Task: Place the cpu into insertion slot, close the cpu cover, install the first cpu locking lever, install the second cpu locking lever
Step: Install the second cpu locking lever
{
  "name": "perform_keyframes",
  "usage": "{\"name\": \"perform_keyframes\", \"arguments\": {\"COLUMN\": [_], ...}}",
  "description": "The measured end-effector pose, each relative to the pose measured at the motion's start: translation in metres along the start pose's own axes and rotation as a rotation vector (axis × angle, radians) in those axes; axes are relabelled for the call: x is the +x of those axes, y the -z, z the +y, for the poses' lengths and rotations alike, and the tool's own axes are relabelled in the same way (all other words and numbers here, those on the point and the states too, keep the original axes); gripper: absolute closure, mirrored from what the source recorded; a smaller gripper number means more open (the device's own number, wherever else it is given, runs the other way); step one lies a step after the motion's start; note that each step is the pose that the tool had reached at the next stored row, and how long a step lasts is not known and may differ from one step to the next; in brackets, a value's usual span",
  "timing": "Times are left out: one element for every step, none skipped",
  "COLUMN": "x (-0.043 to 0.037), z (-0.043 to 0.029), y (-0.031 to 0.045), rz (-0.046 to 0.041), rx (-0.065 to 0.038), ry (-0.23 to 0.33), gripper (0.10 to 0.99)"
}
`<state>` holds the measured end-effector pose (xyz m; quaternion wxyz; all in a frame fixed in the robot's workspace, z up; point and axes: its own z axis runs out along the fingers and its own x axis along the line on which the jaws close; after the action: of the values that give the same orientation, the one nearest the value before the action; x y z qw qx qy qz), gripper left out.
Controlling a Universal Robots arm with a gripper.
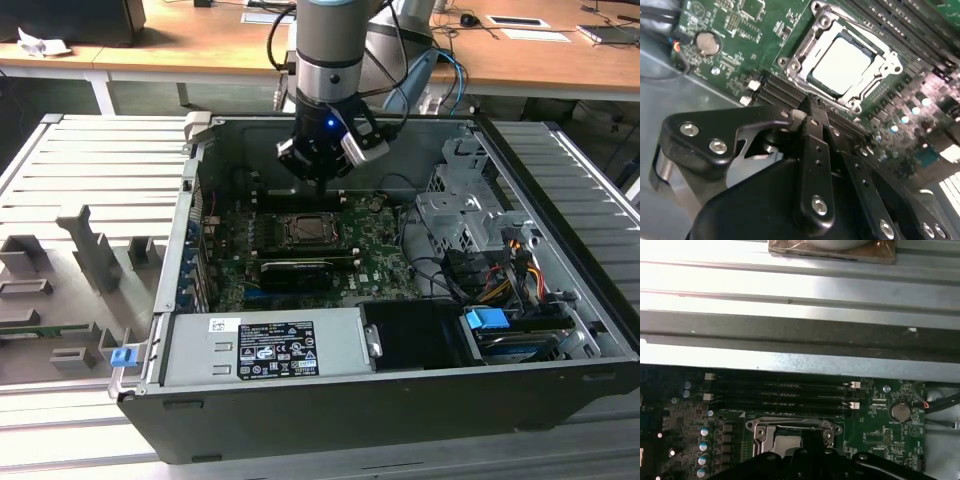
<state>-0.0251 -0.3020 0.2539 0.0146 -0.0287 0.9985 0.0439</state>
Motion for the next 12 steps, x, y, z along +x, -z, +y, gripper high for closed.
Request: {"name": "perform_keyframes", "arguments": {"x": [-0.0001, -0.0001, 0.0001, 0.0002, 0.0004, 0.0006, 0.0009, 0.0011, 0.0012, 0.0012, 0.0014, 0.0015], "z": [0.0003, -0.0012, -0.003, -0.0061, -0.0093, -0.0127, -0.0165, -0.0217, -0.0236, -0.0246, -0.0258, -0.0277], "y": [0.0038, 0.004, 0.0042, 0.0044, 0.0046, 0.0048, 0.005, 0.0051, 0.0045, 0.0039, 0.0032, 0.0024], "rz": [0.0001, 0.0, 0.0001, 0.0001, 0.0001, 0.0001, 0.0001, 0.0017, 0.0116, 0.0191, 0.0226, 0.0234], "rx": [0.0, 0.0, 0.0, 0.0, 0.0, 0.0, 0.0, 0.0, -0.001, -0.001, -0.001, -0.001], "ry": [0.0, 0.0, 0.0, 0.0, 0.0, 0.0, 0.0, 0.0, -0.001, -0.002, -0.002, -0.002], "gripper": [0.98, 0.98, 0.98, 0.98, 0.98, 0.98, 0.98, 0.98, 0.98, 0.98, 0.98, 0.98]}}
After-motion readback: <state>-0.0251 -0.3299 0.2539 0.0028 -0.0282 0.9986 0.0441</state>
